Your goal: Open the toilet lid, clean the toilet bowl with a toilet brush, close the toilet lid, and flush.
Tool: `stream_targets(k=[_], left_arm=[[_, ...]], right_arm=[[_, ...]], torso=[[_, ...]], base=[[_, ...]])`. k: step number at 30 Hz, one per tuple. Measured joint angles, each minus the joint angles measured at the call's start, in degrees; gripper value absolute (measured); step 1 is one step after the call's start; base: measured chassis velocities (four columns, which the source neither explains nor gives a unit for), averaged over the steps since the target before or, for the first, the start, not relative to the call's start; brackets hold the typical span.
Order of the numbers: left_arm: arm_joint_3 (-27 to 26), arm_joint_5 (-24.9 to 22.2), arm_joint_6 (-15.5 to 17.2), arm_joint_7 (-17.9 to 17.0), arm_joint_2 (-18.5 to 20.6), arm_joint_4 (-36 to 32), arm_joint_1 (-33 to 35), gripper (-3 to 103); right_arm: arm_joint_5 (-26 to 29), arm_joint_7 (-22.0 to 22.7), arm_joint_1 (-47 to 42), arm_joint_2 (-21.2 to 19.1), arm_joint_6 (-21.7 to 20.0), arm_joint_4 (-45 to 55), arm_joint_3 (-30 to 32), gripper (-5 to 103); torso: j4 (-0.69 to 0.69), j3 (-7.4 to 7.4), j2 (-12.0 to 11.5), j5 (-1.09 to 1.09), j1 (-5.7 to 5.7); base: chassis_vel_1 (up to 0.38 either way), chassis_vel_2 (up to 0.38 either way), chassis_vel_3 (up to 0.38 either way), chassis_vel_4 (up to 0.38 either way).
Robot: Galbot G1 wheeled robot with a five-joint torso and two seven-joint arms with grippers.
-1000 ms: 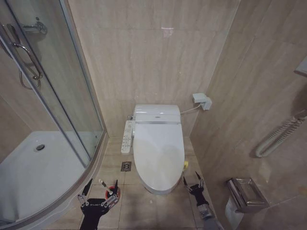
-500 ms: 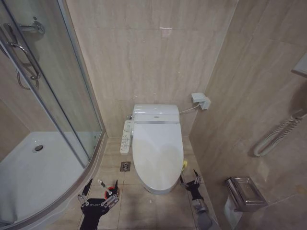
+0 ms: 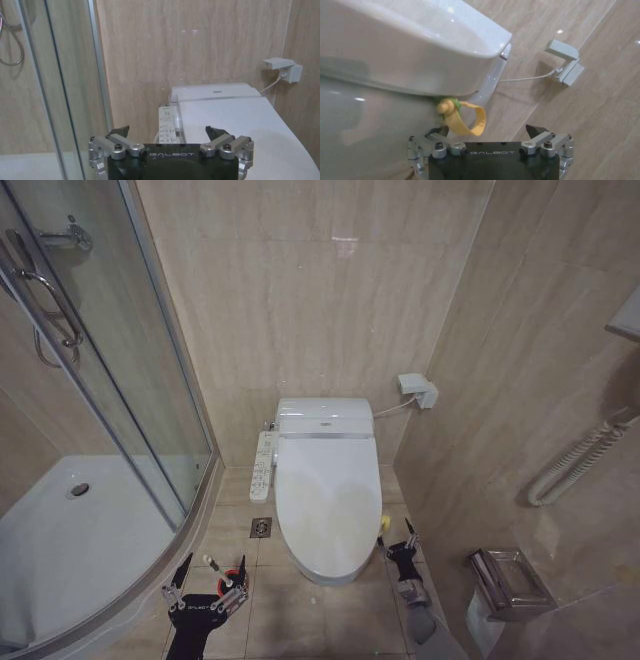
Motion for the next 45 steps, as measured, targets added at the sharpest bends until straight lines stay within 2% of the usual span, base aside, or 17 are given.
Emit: stream_targets(k=[7, 21, 39, 45], left_arm=[[0.0, 0.0, 0.0, 0.0, 0.0, 0.0, 0.0, 99], [0.0, 0.0, 0.0, 0.0, 0.0, 0.0, 0.0, 99], [0.0, 0.0, 0.0, 0.0, 0.0, 0.0, 0.0, 99], [0.0, 0.0, 0.0, 0.0, 0.0, 0.0, 0.0, 99]], right_arm=[[1.5, -0.3, -0.8, 0.0, -0.1, 3.3, -0.1, 100], [2.8, -1.0, -3.1, 0.6, -0.7, 8.1, -0.7, 100], [1.7, -0.1, -3.3, -0.6, 0.1, 5.8, 0.1, 100], [-0.5, 2.4, -2.1, -0.3, 0.1, 4.2, 0.0, 100]], torso=[[0.04, 0.0, 0.0, 0.03, 0.0], [0.01, 0.0, 0.0, 0.0, 0.0], [0.02, -0.01, 0.0, 0.0, 0.0], [0.01, -0.01, 0.0, 0.0, 0.0]], base=[[0.0, 0.0, 0.0, 0.0], [0.0, 0.0, 0.0, 0.0], [0.0, 0.0, 0.0, 0.0], [0.0, 0.0, 0.0, 0.0]])
